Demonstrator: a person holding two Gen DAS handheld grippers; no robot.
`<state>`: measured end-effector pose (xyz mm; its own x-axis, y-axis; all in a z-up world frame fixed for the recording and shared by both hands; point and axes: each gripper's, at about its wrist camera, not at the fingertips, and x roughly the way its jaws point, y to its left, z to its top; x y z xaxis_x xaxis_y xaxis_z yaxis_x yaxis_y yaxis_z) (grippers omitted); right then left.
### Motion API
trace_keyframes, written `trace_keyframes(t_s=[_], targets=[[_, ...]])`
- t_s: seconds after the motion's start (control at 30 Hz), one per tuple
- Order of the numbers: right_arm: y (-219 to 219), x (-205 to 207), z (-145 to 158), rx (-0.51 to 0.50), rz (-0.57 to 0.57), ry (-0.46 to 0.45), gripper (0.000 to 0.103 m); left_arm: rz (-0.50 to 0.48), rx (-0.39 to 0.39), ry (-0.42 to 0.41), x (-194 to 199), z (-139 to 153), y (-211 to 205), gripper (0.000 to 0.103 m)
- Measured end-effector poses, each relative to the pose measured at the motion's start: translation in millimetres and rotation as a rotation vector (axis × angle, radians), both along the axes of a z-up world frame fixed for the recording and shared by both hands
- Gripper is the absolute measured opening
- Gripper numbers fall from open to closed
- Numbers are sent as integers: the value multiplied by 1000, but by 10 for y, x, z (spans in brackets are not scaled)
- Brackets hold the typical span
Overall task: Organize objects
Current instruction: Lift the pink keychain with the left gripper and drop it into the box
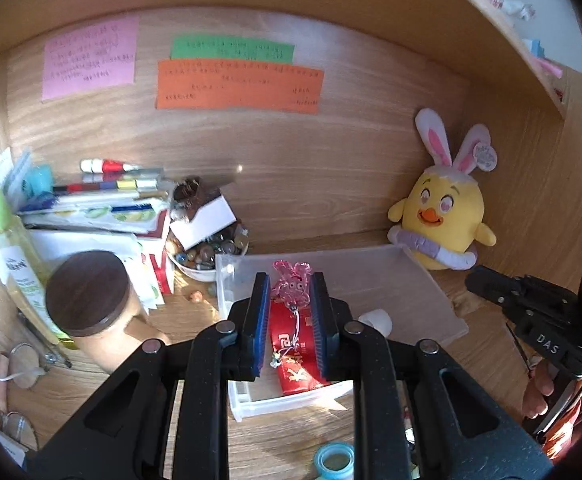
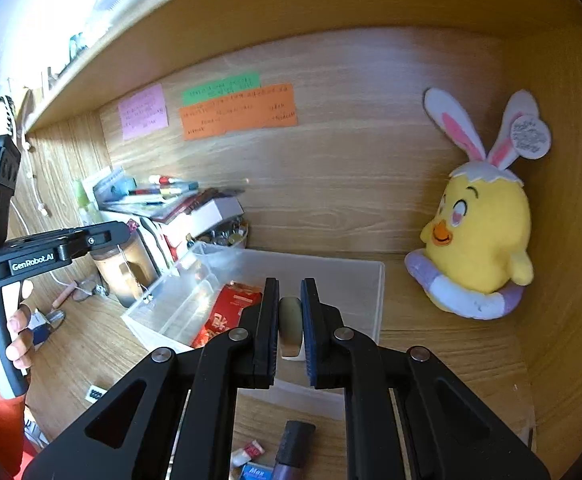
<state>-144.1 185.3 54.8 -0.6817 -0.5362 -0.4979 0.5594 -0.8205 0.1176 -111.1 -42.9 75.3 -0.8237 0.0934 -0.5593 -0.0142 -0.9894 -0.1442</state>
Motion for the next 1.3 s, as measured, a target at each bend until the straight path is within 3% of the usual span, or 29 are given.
trace_keyframes(t_s=[0.4,0.7,1.03,1.17,1.3], targets=[[-207,-378,-527,109,2,-136,10,-25,12,-146,-332,-573,40,19],[-339,-420,-681,175,16,-160,10,-64,27,-210,-457,-830,72,19],[-397,-393,-690,202,23,-152,10,-63,5,-184,-395,-732,84,19],[-375,-347,-620,196,22,-143,17,-58,0,-158,-308,-601,70,21],[-331,-250,-505,184,18,-111,29,-36,-15,-126,-163,-463,39,40]])
